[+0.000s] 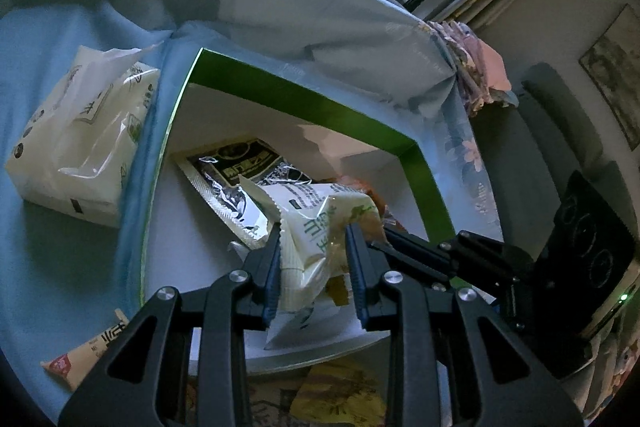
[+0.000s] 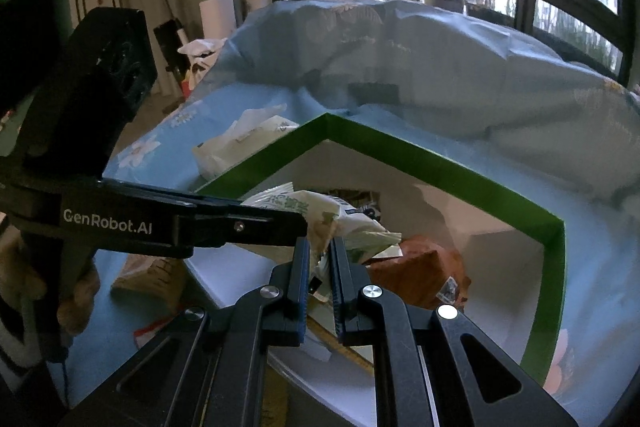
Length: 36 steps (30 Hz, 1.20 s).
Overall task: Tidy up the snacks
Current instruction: 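Carry the white-and-green bag into the box and open the left gripper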
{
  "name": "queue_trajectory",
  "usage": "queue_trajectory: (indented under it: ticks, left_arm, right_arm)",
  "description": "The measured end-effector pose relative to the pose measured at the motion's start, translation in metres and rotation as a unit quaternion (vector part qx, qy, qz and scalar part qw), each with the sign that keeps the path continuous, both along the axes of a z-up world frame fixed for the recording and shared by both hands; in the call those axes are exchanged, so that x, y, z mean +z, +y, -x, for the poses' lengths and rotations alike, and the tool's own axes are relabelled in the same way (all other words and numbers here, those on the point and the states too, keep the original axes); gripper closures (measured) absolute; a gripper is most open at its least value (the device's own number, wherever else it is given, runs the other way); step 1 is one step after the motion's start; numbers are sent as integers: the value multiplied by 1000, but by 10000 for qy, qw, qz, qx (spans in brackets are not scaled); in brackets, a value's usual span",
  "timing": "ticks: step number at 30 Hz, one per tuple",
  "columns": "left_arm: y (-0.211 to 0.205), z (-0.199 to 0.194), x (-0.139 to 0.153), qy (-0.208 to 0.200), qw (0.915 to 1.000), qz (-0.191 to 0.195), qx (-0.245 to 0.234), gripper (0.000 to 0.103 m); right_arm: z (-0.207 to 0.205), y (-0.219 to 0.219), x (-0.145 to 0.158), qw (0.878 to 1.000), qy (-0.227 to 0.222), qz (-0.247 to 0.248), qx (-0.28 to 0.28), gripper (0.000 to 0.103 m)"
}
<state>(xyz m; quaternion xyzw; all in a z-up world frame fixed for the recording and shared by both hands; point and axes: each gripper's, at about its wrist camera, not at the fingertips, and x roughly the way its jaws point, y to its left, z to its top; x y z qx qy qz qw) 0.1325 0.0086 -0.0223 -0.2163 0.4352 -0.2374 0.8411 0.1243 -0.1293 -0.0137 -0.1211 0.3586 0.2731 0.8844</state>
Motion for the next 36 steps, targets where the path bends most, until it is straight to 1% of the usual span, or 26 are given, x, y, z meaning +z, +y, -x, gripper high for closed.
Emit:
queue_trajectory:
  ticks: [12,17,19,21,23,26,28,30,34,36]
  left_arm:
    - [-6,-2,-3,13,9997,-253,27,75]
    - [-10,3,2,-116,9988,-476,95,73]
    - [-11,5,5,-189,9981,-579,115,69]
    - [-13,7,9,-275,9976,-629,124,58]
    - [-15,11,14,-415,9964,-721,164,51]
    - [-17,16,20,-577,9950,-798,176,49]
    - [-18,19,24,-673,9937,-870,194,44]
    - [-20,22,28,-780,9922,-948,209,38]
    - [-23,30,35,-988,9885,-1124,234,31]
    - [-25,34,39,-1095,9863,-1201,266,25]
  right_arm:
    - [-4,-3,-5,9998,183,-93,-80,92]
    - [-1,-4,-5,9996,210,-117,-151,92]
    - [0,-5,-4,9996,198,-122,-187,91]
    - [3,-5,-3,9995,178,-131,-213,91]
    - [6,-8,-1,9995,149,-160,-246,91]
    - [11,-13,5,9992,78,-254,-297,90]
    - [14,-16,9,9990,37,-273,-341,90]
    - [18,-21,12,9986,43,-360,-375,89]
    - [25,-29,16,9975,58,-529,-471,89]
    - [31,-32,18,9969,61,-592,-507,89]
